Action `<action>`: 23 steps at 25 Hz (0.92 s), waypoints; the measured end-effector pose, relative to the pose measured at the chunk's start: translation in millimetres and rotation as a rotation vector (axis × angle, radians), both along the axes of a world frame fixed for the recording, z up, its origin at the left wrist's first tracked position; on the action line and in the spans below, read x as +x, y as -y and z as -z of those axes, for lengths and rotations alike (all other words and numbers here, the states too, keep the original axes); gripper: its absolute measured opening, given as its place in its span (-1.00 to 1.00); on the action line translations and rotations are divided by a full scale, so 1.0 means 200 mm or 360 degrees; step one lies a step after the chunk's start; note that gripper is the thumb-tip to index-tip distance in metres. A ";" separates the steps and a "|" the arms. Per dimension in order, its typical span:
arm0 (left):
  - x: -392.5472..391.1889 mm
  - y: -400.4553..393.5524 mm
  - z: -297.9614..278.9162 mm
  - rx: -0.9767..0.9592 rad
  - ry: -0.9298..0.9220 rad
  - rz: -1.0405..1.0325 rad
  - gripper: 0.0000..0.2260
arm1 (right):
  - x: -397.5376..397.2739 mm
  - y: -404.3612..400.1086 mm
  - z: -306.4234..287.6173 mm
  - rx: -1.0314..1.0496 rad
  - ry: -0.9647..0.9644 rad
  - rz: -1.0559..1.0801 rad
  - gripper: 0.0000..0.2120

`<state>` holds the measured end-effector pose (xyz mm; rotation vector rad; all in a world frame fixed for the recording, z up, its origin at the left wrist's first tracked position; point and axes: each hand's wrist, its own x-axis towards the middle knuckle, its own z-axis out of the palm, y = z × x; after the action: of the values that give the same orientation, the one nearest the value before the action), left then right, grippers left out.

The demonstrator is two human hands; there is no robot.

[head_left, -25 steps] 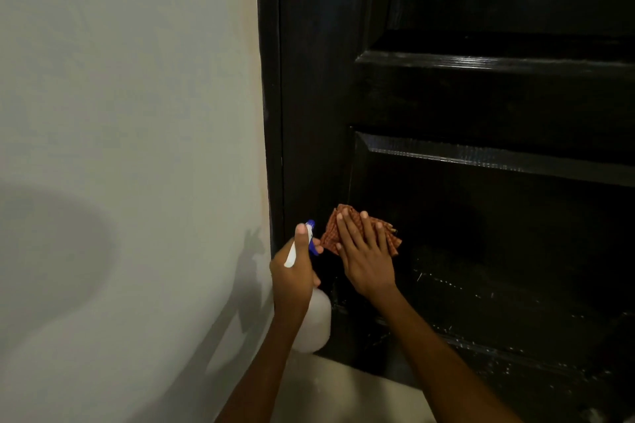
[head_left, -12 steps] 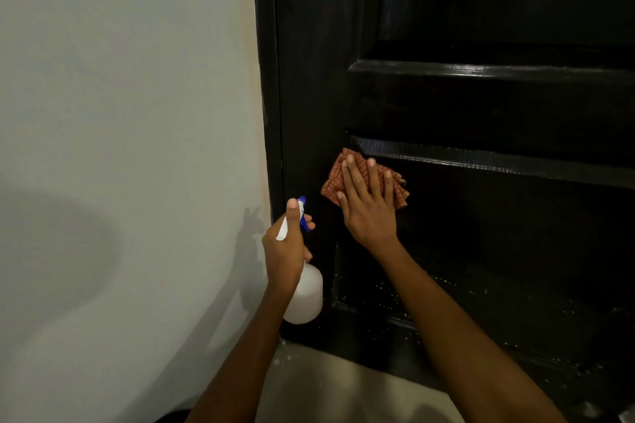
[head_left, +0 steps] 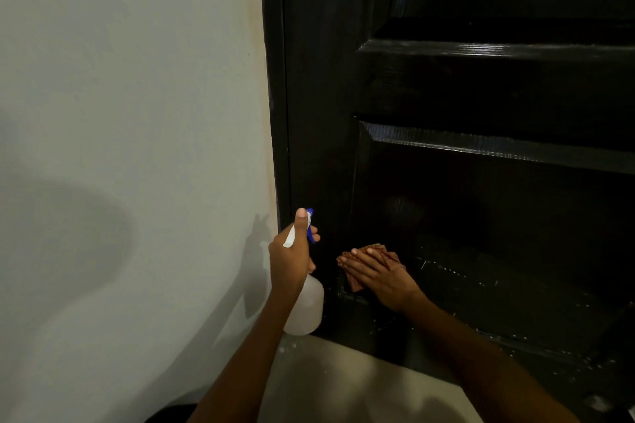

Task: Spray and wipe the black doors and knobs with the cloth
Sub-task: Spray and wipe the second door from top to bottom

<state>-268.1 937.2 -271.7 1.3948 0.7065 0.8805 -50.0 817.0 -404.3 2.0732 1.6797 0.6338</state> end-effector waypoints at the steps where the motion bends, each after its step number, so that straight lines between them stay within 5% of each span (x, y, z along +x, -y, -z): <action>1: 0.02 -0.02 0.01 -0.0105 0.0002 0.0003 -0.42 | 0.01 0.00 0.00 -0.0090 -0.0030 -0.0037 -0.11; 4: 0.05 -0.06 0.06 -0.0374 -0.0071 0.0002 -0.47 | 0.05 0.00 0.04 0.0027 0.0006 -0.0097 -0.12; 8: 0.06 -0.06 0.23 -0.0384 -0.0190 -0.0002 -0.56 | 0.06 0.00 0.09 0.0236 -0.0005 -0.0145 -0.21; 11: 0.03 -0.04 0.37 -0.0346 -0.0226 0.0014 -0.46 | 0.06 0.02 0.10 0.0493 -0.0006 -0.0140 -0.28; 16: 0.04 -0.03 0.54 -0.0356 -0.0231 0.0165 -0.40 | 0.10 0.18 0.07 0.1369 -0.0162 0.0254 -0.31; 20: 0.20 0.11 0.48 -0.0215 -0.0222 0.0191 -0.36 | 0.16 0.33 0.01 0.1702 -0.0270 0.0527 -0.31; 23: 0.29 0.22 0.45 -0.0116 -0.0209 0.0248 -0.36 | 0.19 0.45 -0.03 0.2164 -0.0636 0.0816 -0.31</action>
<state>-209.9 894.2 -361.5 1.4309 0.7113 0.6396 -11.5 726.8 -398.2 3.5376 0.6772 1.4898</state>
